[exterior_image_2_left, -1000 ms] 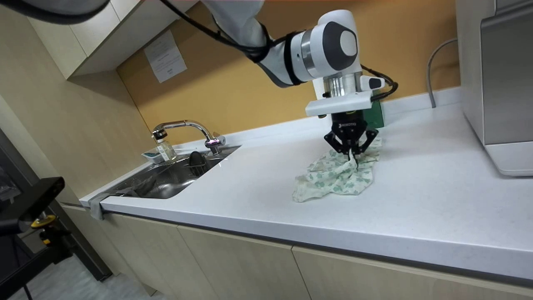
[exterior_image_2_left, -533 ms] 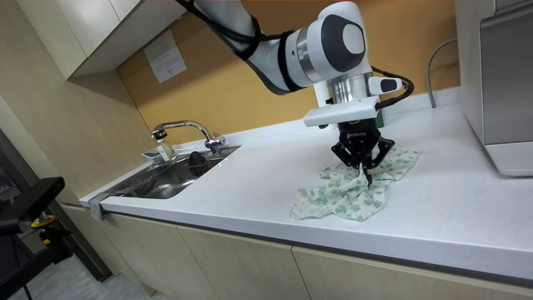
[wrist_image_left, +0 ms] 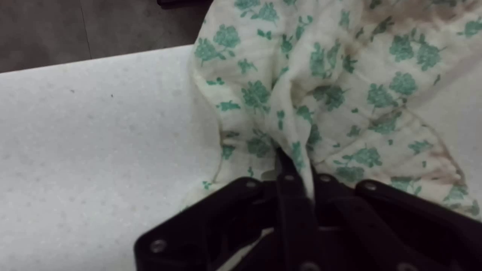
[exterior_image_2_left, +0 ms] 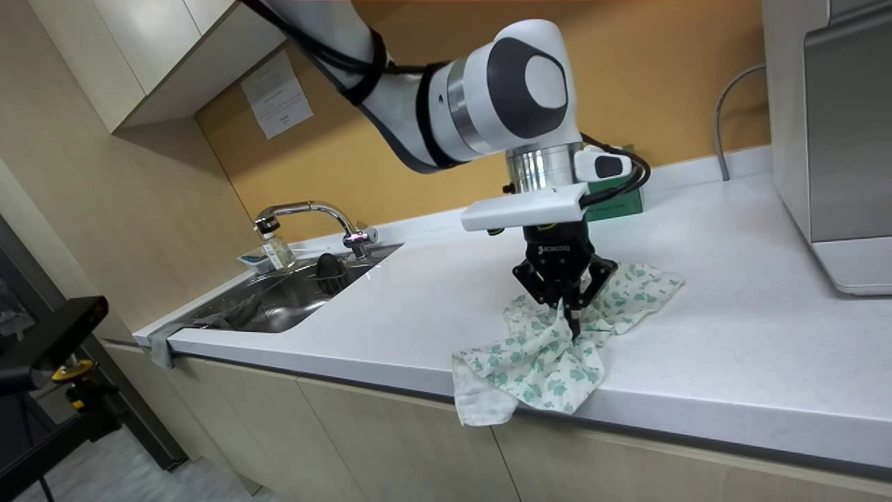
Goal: Use the towel to wipe the counter
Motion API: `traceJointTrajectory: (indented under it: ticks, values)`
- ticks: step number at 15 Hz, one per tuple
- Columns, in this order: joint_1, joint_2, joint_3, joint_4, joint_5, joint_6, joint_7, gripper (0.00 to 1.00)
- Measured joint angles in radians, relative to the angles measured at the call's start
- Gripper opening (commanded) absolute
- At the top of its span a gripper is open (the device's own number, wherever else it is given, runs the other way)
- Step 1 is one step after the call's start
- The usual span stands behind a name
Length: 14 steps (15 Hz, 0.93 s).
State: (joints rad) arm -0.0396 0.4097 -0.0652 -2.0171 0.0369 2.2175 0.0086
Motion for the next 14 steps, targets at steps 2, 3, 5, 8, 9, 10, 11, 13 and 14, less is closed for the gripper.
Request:
traceJointTrajectory:
  ticks: [2, 3, 5, 8, 9, 10, 11, 13, 14]
  values:
    - [-0.001, 0.0, 0.0, -0.001, 0.0, 0.003, 0.0, 0.01]
    - [-0.001, 0.0, 0.0, -0.001, 0.0, 0.007, 0.0, 0.01]
    - [-0.005, 0.004, -0.001, 0.006, 0.001, 0.015, 0.0, 0.01]
    - [-0.017, 0.027, -0.001, 0.04, 0.003, 0.026, 0.0, 0.01]
    - [-0.022, 0.04, -0.001, 0.061, 0.004, 0.027, -0.001, 0.01]
    - [-0.027, 0.055, -0.001, 0.085, 0.005, 0.027, -0.001, 0.01]
    - [-0.032, 0.073, -0.001, 0.113, 0.005, 0.027, -0.002, 0.01]
    - [-0.041, 0.107, -0.001, 0.169, 0.005, 0.027, -0.003, 0.01]
    - [-0.044, 0.123, -0.001, 0.194, 0.005, 0.028, -0.003, 0.01]
